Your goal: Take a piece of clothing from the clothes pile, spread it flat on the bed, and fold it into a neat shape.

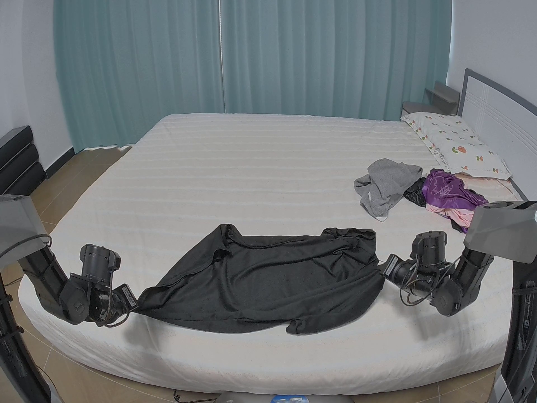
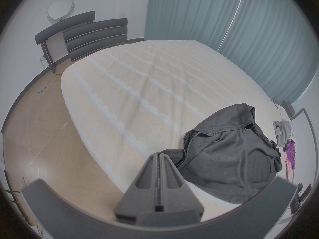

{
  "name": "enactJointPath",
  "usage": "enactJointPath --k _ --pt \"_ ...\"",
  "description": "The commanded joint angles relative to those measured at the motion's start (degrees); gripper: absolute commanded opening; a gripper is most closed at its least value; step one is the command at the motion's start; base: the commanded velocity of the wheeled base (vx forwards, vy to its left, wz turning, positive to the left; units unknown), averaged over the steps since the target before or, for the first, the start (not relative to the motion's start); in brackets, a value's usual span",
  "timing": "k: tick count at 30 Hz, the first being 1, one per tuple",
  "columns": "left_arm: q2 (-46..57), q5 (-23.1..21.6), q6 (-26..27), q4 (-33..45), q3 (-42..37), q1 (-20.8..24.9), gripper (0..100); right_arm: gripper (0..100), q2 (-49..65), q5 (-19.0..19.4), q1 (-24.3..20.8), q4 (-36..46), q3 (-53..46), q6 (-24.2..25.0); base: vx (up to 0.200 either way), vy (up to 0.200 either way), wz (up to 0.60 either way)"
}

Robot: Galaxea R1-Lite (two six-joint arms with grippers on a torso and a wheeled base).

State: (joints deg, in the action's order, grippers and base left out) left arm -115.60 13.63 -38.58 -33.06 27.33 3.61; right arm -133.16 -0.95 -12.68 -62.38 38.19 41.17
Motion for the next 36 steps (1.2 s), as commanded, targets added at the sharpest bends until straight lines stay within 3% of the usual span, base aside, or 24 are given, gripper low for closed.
enactJointPath --k 1,14,15,27,36 --pt "-1.73 -0.01 -0.18 -0.43 0.09 0.26 0 0 -3.16 -0.37 0.37 4.46 9.80 0.05 0.000 0.000 0.00" --pt "-2.79 -0.09 -0.18 -0.43 0.00 0.35 0 0 -11.77 -2.04 -0.24 8.85 24.12 0.67 0.000 0.000 0.00" --pt "-2.87 -0.09 -0.18 -0.43 0.09 0.35 0 100 -11.95 -1.95 -0.33 8.85 24.12 0.67 0.000 0.000 0.00" --pt "-2.87 -0.09 -0.18 -0.86 -0.26 0.35 0 100 -1.14 -1.16 -0.68 8.33 15.42 0.67 0.000 0.000 0.00" --pt "-2.35 -0.09 0.09 -0.78 -0.88 0.87 0 100 1.41 3.24 -6.66 8.24 2.24 -0.47 0.000 0.000 0.00"
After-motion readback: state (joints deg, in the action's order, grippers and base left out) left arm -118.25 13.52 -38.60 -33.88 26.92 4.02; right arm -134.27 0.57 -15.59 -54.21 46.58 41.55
